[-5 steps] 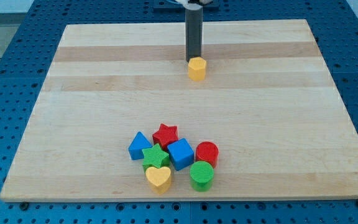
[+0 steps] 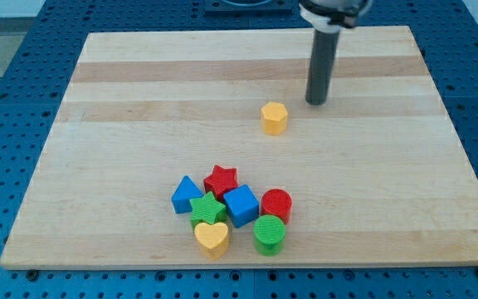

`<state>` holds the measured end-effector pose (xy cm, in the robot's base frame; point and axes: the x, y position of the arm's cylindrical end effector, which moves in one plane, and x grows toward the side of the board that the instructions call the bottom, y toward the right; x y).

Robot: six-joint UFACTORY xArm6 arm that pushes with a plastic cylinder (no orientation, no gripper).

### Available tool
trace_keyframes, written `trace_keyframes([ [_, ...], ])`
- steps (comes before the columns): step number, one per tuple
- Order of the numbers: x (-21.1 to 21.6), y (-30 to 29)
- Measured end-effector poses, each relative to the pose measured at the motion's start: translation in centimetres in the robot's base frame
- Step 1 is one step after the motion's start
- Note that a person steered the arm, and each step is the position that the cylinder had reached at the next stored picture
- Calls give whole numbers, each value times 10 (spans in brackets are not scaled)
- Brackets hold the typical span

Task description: Adjust the yellow hexagon to the center of the board

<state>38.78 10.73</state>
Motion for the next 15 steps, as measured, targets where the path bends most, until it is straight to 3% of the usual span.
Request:
trace_keyframes([
  [3, 50, -36],
  [7, 29, -78],
  [8, 79, -49],
  [9, 100, -90],
  [11, 102, -159],
  [14, 115, -163],
  [15, 98, -131],
])
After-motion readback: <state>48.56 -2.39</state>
